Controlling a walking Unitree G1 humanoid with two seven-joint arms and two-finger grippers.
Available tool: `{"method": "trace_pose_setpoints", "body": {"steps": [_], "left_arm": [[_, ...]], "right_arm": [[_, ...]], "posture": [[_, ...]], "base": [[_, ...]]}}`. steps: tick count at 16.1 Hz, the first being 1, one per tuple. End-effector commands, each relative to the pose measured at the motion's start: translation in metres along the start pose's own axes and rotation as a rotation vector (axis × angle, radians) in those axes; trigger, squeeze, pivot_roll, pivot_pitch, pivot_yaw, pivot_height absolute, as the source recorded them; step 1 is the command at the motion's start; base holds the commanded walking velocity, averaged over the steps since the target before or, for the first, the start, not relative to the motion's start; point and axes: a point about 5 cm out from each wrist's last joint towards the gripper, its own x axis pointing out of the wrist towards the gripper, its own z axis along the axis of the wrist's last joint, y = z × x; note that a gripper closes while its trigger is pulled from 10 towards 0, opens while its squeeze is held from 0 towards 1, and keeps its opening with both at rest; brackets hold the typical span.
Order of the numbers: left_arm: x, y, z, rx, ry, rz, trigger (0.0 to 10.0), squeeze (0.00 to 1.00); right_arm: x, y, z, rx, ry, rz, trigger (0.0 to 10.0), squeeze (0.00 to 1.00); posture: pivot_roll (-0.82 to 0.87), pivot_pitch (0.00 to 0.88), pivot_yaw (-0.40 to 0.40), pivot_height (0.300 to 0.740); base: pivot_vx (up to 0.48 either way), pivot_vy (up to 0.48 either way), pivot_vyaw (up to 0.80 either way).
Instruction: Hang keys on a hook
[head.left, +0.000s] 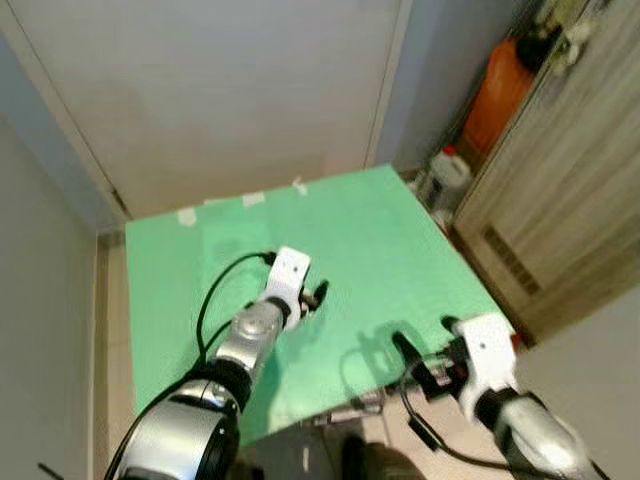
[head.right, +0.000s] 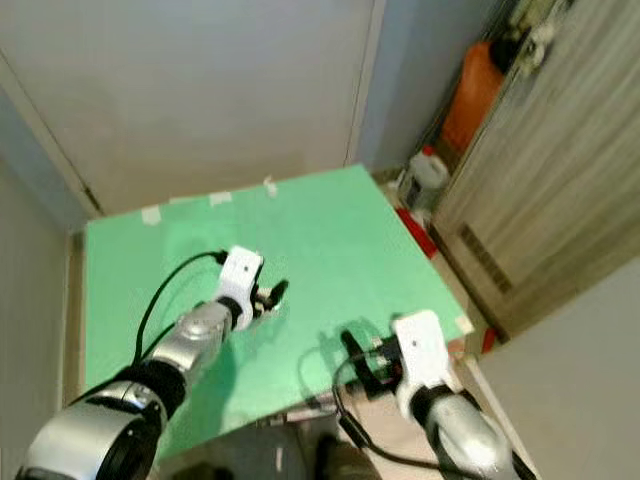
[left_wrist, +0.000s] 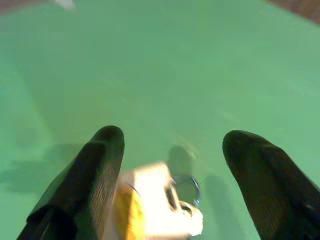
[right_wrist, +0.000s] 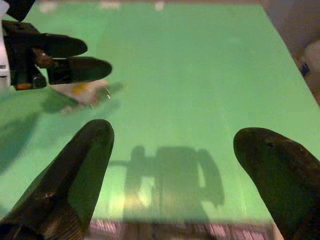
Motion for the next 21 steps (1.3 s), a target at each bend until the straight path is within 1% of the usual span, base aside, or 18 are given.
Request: {"method": "trace_pose_setpoints", "body": {"steps": [1,3,6,9,10,11,13,14,15,16,18,21], "left_arm": [[-0.002,-0.006,-0.011,-0.002,0.045,-0.015,10.0,0.0],[-0.003,-0.009,-0.018,0.01,0.065,0.012,10.0,0.0],[-0.007,-0.008,-0.026,0.005,0.064,0.08,10.0,0.0],[-0.008,-0.008,-0.03,0.022,0.088,0.076,10.0,0.0],[-0.008,-0.011,-0.035,-0.018,0.125,0.053,8.6,0.0],[-0.009,-0.015,-0.039,-0.05,0.155,0.029,0.0,0.0],[-0.009,-0.026,-0.046,-0.122,0.207,-0.028,0.0,0.0],[-0.009,-0.028,-0.047,-0.127,0.221,-0.033,0.0,0.0],[-0.009,-0.03,-0.047,-0.113,0.223,-0.05,0.0,0.0],[-0.008,-0.033,-0.043,-0.115,0.198,-0.071,0.0,0.0],[-0.005,-0.034,-0.037,-0.123,0.157,-0.079,0.0,0.0],[-0.005,-0.037,-0.034,-0.114,0.122,-0.084,0.0,0.0]], "right_arm": [[-0.007,-0.005,0.001,0.003,0.01,-0.026,10.0,0.0],[-0.017,-0.005,0.0,0.004,0.033,-0.033,10.0,0.0],[-0.024,-0.009,0.0,0.004,0.056,-0.049,10.0,0.0],[-0.026,-0.008,0.0,0.005,0.07,-0.047,10.0,0.0],[-0.026,-0.008,-0.001,0.007,0.074,-0.045,10.0,0.0],[-0.027,-0.008,-0.001,0.008,0.078,-0.045,10.0,0.0],[-0.03,-0.008,-0.001,0.009,0.087,-0.046,10.0,0.0],[-0.031,-0.009,-0.001,0.009,0.09,-0.048,10.0,0.0],[-0.031,-0.009,-0.001,0.009,0.093,-0.049,10.0,0.0],[-0.03,-0.009,-0.001,0.009,0.094,-0.05,10.0,0.0],[-0.028,-0.008,-0.002,0.011,0.097,-0.047,10.0,0.0],[-0.025,-0.008,-0.003,0.013,0.1,-0.039,10.0,0.0]], "posture": [[-0.33,0.252,-0.038,0.732],[-0.34,0.265,-0.043,0.732],[-0.34,0.275,-0.054,0.732],[-0.34,0.273,-0.057,0.732],[-0.34,0.273,-0.057,0.732],[-0.34,0.273,-0.057,0.732],[-0.34,0.274,-0.059,0.732],[-0.35,0.273,-0.06,0.732],[-0.35,0.273,-0.061,0.732],[-0.34,0.273,-0.062,0.732],[-0.34,0.269,-0.068,0.732],[-0.33,0.26,-0.07,0.732]], "base": [[0.0,0.0,0.0],[0.0,0.0,0.0],[0.0,0.0,0.0],[0.0,0.0,0.0],[0.0,0.0,0.0],[0.0,0.0,0.0],[0.0,0.0,0.0],[0.0,0.0,0.0],[0.0,0.0,0.0],[0.0,0.0,0.0],[0.0,0.0,0.0],[0.0,0.0,0.0]]}}
